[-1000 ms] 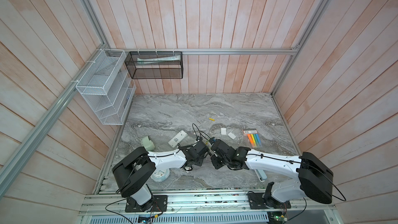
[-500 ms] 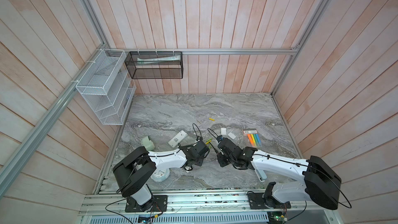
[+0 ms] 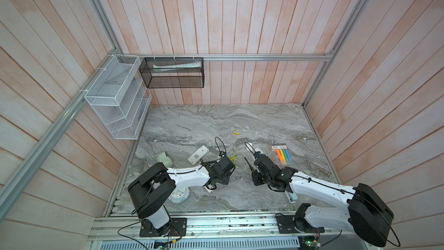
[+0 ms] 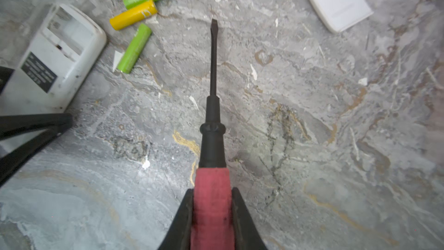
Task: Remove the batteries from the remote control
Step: 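Pull the screwdriver back from the emptied remote with the right gripper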
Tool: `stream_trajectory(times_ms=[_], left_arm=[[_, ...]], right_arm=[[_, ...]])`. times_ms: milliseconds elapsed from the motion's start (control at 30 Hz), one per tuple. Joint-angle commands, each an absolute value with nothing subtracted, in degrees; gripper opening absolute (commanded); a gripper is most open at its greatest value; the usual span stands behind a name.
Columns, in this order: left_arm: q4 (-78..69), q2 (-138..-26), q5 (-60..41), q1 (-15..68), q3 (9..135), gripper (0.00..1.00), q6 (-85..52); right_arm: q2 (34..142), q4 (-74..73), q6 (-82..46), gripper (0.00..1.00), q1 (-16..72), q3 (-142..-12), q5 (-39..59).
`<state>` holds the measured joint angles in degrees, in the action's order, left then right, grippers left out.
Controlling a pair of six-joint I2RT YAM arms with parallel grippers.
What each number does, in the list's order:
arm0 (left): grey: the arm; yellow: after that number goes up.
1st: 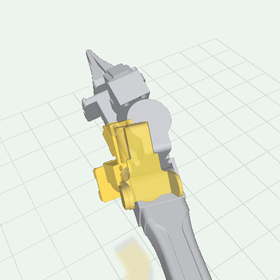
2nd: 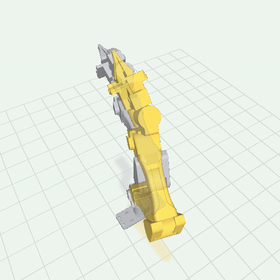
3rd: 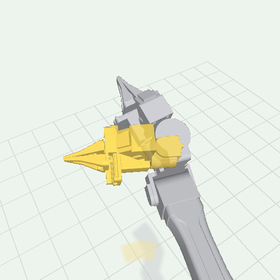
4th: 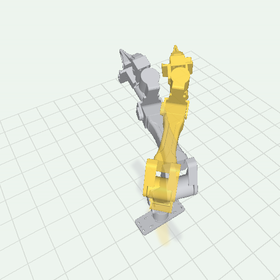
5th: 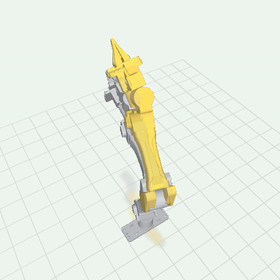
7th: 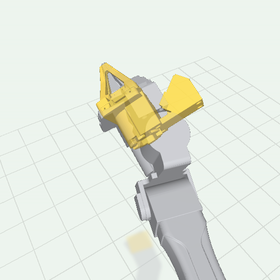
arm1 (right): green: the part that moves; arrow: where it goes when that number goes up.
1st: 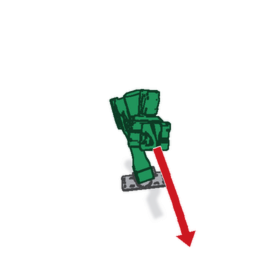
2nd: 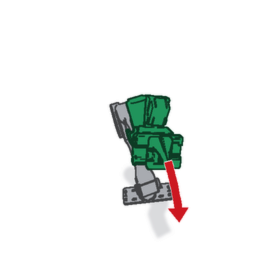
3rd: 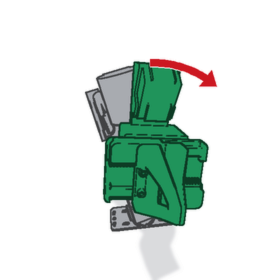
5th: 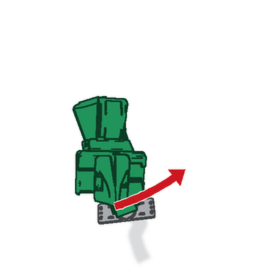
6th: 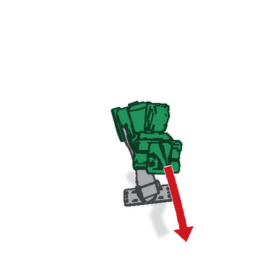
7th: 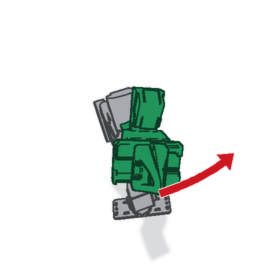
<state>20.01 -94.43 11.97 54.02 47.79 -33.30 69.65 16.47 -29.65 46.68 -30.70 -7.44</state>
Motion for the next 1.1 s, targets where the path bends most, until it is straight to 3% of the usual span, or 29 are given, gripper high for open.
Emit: stream_trajectory(times_ms=[0,167,333,1067], left_arm=[[26.63,-98.35,7.65,53.26,44.86,0.79,-35.07],[26.59,-97.24,7.56,53.26,44.88,0.89,-35.07],[27.06,-95.82,7.91,53.26,45.07,1.0,-34.89],[29.65,-86.49,11.71,53.26,47.48,1.0,-35.72]], right_arm=[[70.89,13.51,-31.24,0.0,46.56,-29.77,-6.41],[71.89,12.4,-31.64,0.01,46.58,-29.1,-6.62],[71.37,12.32,-31.55,0.14,46.58,-28.48,-7.15],[79.55,6.57,-33.52,0.33,46.58,-26.84,-9.23]])
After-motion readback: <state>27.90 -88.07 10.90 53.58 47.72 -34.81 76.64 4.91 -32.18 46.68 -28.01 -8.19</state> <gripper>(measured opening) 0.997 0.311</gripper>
